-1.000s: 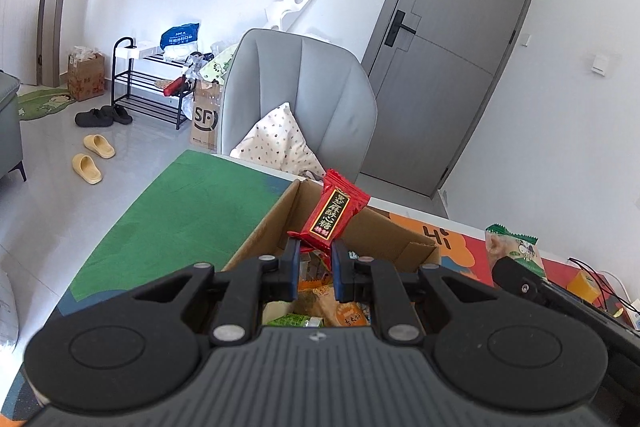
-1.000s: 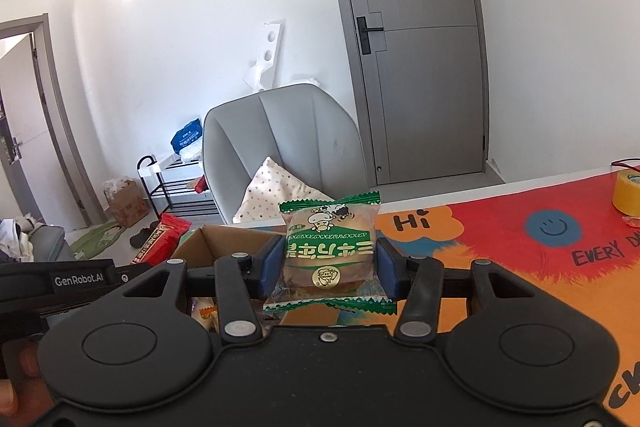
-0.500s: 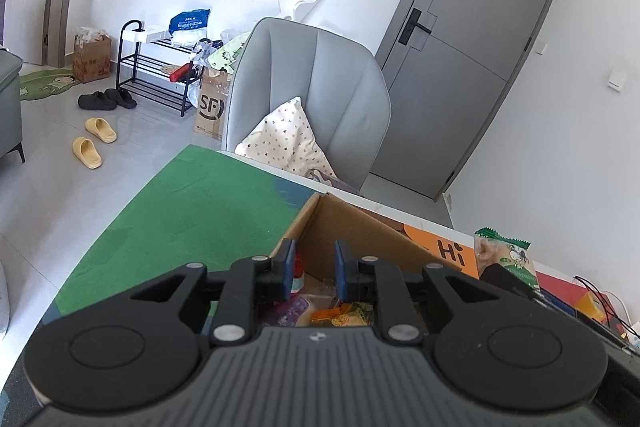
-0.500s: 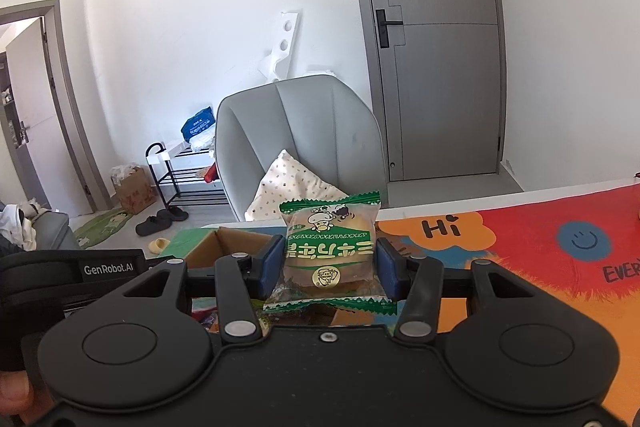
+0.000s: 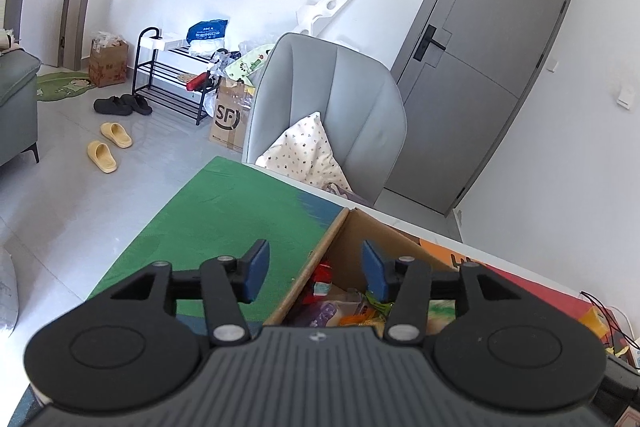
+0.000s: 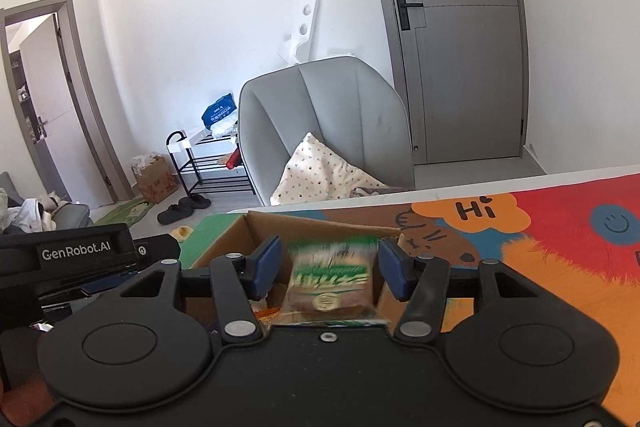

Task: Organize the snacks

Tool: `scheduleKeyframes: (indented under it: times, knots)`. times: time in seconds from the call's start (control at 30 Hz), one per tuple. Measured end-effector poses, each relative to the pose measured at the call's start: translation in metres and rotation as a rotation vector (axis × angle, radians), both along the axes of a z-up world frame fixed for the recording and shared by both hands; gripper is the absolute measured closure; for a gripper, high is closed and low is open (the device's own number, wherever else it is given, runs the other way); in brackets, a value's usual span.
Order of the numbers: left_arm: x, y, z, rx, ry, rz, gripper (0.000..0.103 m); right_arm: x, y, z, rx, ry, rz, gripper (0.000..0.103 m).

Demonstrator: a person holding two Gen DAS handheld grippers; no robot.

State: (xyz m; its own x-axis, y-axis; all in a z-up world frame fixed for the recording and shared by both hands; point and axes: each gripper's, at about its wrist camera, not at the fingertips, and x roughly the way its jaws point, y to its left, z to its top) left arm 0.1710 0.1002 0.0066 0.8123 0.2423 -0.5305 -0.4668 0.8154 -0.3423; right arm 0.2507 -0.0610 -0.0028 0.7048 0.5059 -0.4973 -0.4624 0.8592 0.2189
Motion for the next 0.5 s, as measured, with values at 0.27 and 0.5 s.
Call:
scheduleKeyframes:
  times: [0.27, 0.5]
  knots:
    - [-0.007, -0.001, 0.003, 0.016, 0.017, 0.004, 0.023, -0.006, -0.013, 0.001, 0.003, 0.024, -0.046, 0.045]
    - [-0.014, -0.011, 0.005, 0.048, 0.055, -0.025, 0.012, -0.019, -0.032, 0.002, 0.010, 0.050, -0.082, 0.039]
